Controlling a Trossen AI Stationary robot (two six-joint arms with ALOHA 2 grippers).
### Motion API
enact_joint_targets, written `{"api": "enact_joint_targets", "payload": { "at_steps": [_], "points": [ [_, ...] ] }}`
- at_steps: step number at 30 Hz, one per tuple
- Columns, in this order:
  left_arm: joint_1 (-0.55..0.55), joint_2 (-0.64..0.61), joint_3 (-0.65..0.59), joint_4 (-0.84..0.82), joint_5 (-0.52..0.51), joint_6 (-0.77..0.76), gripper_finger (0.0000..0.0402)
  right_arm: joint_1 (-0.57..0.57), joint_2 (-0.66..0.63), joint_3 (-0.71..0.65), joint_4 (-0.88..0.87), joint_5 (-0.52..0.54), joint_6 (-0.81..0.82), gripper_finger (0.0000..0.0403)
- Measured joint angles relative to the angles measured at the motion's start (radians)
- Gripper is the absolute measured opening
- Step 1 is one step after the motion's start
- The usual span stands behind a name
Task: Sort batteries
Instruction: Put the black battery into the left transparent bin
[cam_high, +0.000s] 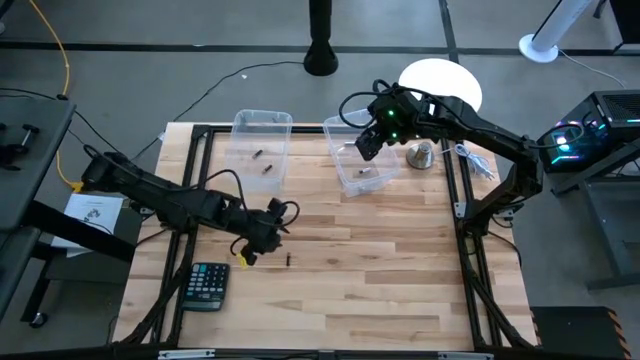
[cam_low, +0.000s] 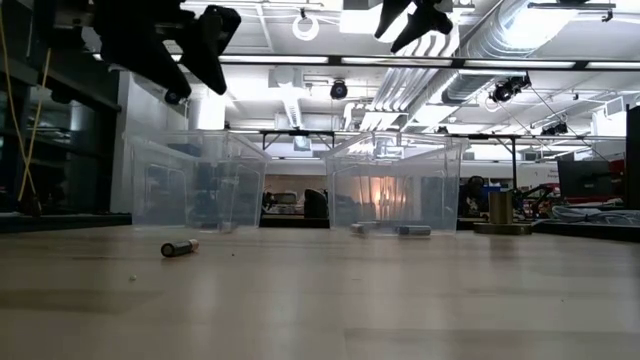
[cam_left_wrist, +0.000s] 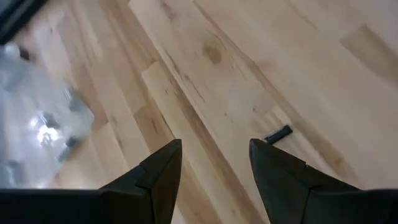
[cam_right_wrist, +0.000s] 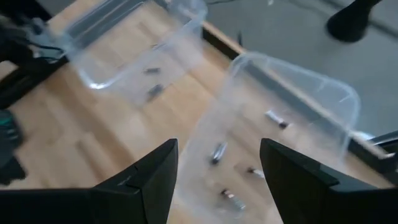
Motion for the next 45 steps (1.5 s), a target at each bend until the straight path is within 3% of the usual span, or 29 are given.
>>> {"api": "enact_joint_targets", "payload": {
  "at_steps": [8, 13, 24, 28, 37, 41, 45],
  "points": [
    [0.0, 0.014, 0.0, 0.035, 0.031, 0.185, 0.018, 0.031, 0.0, 0.0, -0.117, -0.177, 0.067, 0.0222],
    [-0.003, 0.089, 0.0, 0.08, 0.134, 0.269, 0.018, 0.094, 0.0, 0.0, -0.189, -0.177, 0.149, 0.0222],
    [-0.061, 0.344, 0.0, 0.123, 0.096, 0.463, 0.018, 0.202, 0.0, 0.0, -0.191, -0.108, 0.227, 0.0222],
    [-0.064, 0.4, 0.003, 0.119, 0.059, 0.472, 0.018, 0.218, 0.0, 0.0, -0.191, -0.08, 0.223, 0.0222],
    [-0.053, 0.485, 0.01, 0.119, 0.121, 0.459, 0.0175, 0.243, 0.0, 0.0, -0.19, -0.069, 0.197, 0.0222],
    [-0.03, 0.494, 0.009, 0.097, 0.189, 0.405, 0.0135, 0.245, 0.0, 0.0, -0.19, -0.068, 0.197, 0.0222],
    [-0.008, 0.495, 0.009, 0.062, 0.223, 0.313, 0.0036, 0.245, 0.0, 0.0, -0.19, -0.068, 0.197, 0.0222]
  ]
}}
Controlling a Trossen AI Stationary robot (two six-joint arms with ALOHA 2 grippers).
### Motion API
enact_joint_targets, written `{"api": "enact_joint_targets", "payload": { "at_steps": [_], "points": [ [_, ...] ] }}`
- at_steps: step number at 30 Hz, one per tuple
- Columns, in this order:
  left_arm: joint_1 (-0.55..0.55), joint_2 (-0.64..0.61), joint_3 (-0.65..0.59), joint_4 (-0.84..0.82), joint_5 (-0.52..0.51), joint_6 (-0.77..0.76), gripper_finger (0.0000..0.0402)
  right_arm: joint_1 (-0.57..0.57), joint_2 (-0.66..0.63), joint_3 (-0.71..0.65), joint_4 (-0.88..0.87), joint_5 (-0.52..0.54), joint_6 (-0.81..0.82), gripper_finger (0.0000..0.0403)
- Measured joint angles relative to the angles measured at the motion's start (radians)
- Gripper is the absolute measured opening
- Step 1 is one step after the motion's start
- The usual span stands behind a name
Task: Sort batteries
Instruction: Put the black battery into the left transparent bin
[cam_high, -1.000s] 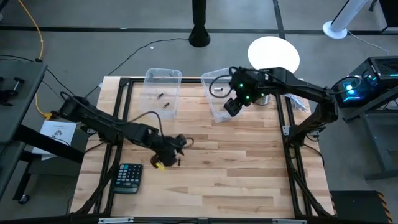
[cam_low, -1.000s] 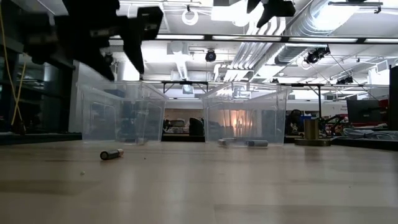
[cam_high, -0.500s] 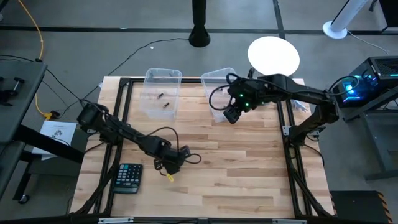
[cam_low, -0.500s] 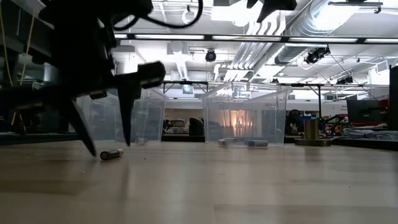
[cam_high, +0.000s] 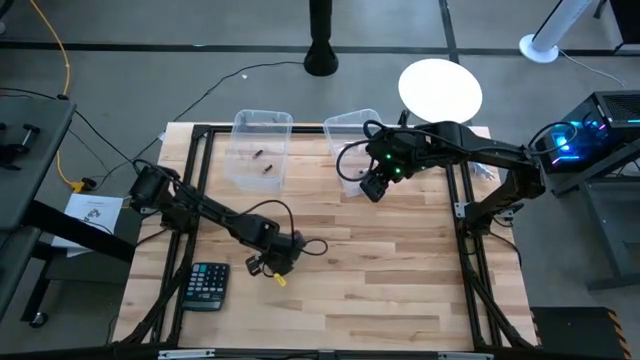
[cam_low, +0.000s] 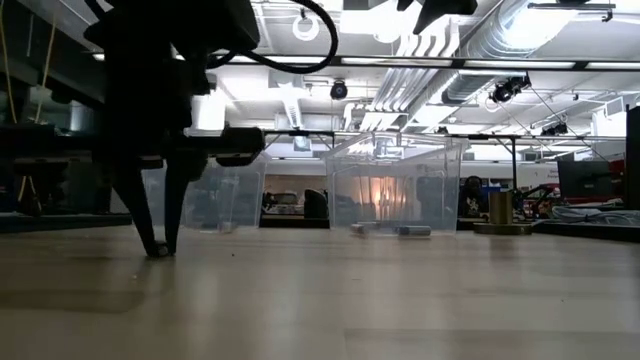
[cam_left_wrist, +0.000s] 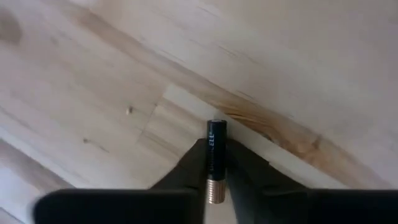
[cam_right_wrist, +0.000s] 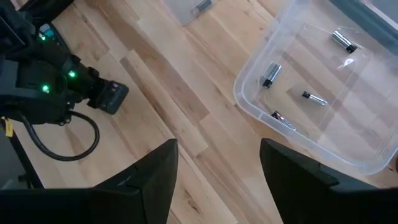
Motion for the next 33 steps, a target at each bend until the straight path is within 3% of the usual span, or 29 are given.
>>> {"api": "enact_joint_targets", "payload": {
  "at_steps": [8, 13, 25, 28, 33],
  "points": [
    [0.05, -0.022, 0.042, -0.064, 0.041, -0.238, 0.001, 0.0, 0.0, 0.0, 0.0, 0.001, -0.02, 0.0222],
    [0.091, -0.168, 0.076, -0.095, 0.012, -0.317, 0.0007, 0.0, 0.0, 0.0, 0.006, 0.012, -0.049, 0.0222],
    [0.212, -0.671, 0.079, -0.119, -0.339, -0.6, 0.0006, -0.001, 0.0, 0.0, 0.012, 0.128, -0.1, 0.0222],
    [0.243, -0.755, 0.081, -0.117, -0.416, -0.628, 0.0006, -0.001, 0.0, 0.0, 0.022, 0.142, -0.105, 0.0222],
    [0.305, -0.841, 0.08, -0.119, -0.455, -0.649, 0.0006, -0.001, 0.0, 0.0, 0.032, 0.149, -0.118, 0.0222]
  ]
}}
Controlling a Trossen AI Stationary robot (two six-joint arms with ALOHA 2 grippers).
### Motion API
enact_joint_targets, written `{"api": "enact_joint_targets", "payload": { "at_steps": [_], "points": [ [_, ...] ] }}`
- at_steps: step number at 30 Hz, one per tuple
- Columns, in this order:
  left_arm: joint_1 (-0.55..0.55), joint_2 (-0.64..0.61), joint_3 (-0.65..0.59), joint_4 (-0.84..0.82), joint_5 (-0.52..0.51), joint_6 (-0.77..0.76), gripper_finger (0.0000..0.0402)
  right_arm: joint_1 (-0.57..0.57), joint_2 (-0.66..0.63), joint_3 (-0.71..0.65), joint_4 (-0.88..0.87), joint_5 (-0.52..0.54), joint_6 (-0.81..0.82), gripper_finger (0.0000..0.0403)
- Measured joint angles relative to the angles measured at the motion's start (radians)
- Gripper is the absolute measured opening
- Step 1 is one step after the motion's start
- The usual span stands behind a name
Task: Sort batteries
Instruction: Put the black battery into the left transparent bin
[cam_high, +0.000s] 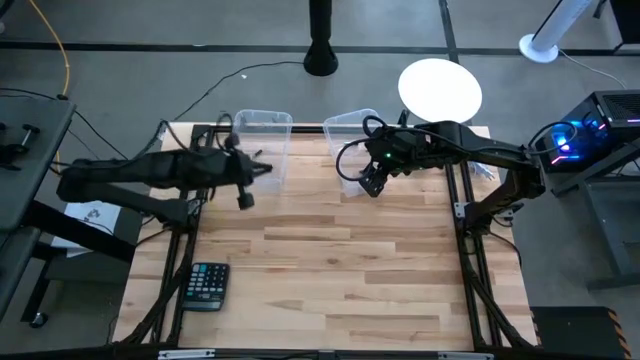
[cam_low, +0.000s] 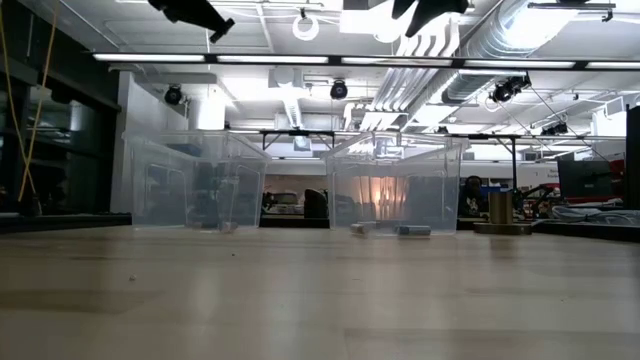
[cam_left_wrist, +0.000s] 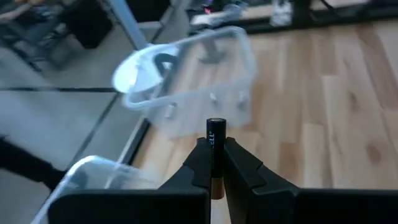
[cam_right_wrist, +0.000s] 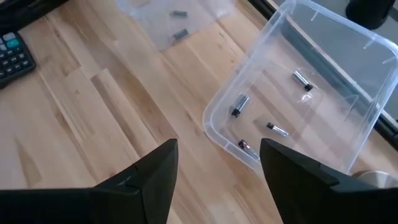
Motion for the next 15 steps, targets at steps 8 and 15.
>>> {"api": "enact_joint_targets", "payload": {
  "at_steps": [8, 15],
  "points": [
    [0.068, -0.044, -0.053, 0.056, -0.005, -0.055, 0.0006, 0.0, 0.015, 0.0, 0.006, 0.0, -0.014, 0.0222],
    [0.09, -0.056, -0.184, 0.271, -0.004, -0.122, 0.0006, 0.0, 0.058, 0.0, -0.002, -0.006, -0.043, 0.0222]
  ]
}}
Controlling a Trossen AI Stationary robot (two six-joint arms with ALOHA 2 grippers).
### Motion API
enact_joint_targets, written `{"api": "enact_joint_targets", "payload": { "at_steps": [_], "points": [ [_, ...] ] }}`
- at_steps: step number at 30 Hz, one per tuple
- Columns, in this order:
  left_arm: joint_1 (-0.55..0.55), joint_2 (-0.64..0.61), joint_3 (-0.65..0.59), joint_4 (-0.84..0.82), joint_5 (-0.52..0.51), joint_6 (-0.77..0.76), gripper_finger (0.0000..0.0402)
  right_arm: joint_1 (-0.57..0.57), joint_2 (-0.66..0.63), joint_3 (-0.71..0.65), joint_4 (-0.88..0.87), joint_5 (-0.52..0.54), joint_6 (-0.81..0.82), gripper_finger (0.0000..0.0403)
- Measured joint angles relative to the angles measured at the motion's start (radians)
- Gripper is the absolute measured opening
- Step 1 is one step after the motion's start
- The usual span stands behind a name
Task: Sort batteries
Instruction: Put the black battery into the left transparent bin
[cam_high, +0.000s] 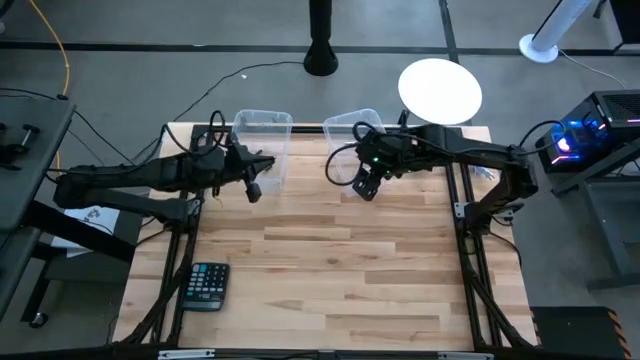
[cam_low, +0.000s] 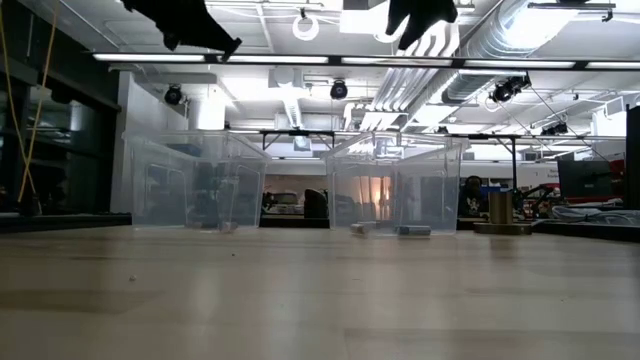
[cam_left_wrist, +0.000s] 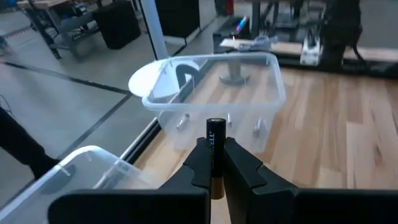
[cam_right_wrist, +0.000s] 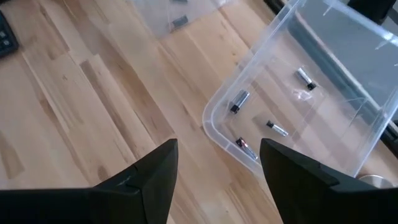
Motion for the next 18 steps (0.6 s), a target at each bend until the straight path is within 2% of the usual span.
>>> {"api": "enact_joint_targets", "payload": {
  "at_steps": [6, 11, 14, 18],
  "points": [
    [0.046, -0.012, -0.117, 0.231, -0.008, -0.065, 0.0006, 0.0, 0.038, 0.0, -0.043, 0.015, -0.047, 0.0222],
    [0.122, -0.015, -0.238, 0.494, -0.054, -0.121, 0.0006, 0.0, 0.027, -0.026, -0.035, 0.152, -0.107, 0.0222],
    [0.172, -0.015, -0.297, 0.61, -0.054, -0.18, 0.0006, -0.006, -0.027, -0.109, -0.019, 0.163, -0.077, 0.0222],
    [0.22, -0.024, -0.344, 0.671, 0.002, -0.232, 0.0006, 0.003, -0.141, -0.299, 0.058, 0.161, 0.04, 0.0222]
  ]
}}
